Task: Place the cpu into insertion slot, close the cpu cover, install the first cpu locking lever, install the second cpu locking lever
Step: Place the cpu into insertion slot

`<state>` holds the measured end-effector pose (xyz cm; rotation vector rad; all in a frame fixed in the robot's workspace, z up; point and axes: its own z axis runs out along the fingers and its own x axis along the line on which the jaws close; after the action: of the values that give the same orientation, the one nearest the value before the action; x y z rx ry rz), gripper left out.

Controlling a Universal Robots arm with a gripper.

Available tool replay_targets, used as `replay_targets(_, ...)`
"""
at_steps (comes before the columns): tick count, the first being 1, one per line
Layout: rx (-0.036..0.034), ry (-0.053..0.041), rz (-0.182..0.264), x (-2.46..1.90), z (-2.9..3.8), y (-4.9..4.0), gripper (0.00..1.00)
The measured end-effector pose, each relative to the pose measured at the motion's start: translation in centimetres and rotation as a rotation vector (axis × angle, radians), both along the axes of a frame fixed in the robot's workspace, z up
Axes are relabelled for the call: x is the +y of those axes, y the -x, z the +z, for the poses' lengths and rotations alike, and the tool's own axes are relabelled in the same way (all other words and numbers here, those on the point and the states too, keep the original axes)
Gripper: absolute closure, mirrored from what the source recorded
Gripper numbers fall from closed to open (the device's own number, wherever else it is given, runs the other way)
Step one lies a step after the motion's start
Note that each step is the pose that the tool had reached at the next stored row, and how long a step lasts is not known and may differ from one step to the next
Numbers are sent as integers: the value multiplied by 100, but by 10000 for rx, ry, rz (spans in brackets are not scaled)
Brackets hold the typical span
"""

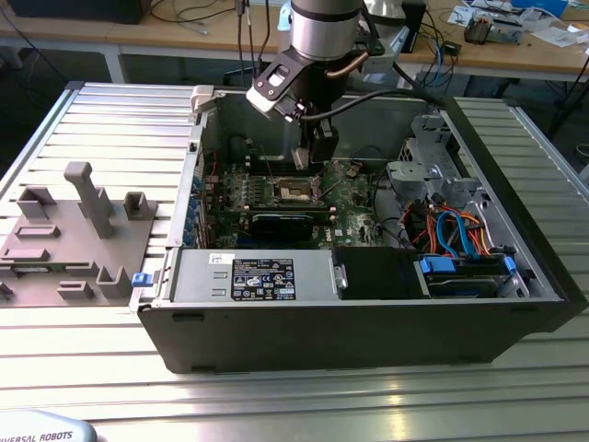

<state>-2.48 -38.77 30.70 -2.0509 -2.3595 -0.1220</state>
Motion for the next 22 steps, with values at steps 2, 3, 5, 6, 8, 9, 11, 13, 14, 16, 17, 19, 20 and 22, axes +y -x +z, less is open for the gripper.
replay_targets(2,0,1,0,-12,-8,0,46)
replay_targets(3,0,0,-1,-16,-12,0,46)
replay_targets(5,0,1,0,-20,-16,0,46)
replay_targets(6,1,1,0,-23,-19,0,46)
replay_targets(8,0,1,0,-27,-24,0,46)
replay_targets(9,0,1,0,-30,-26,0,46)
replay_targets(11,0,0,0,-35,-31,0,46)
replay_targets(13,0,1,0,-39,-35,0,46)
replay_targets(14,0,1,0,-41,-36,0,46)
replay_targets(16,0,1,0,-46,-41,0,46)
replay_targets(17,1,1,0,-50,-45,0,46)
replay_targets(19,0,0,0,-55,-50,0,46)
replay_targets(20,0,1,0,-58,-53,0,46)
replay_targets(22,0,1,0,-64,-59,0,46)
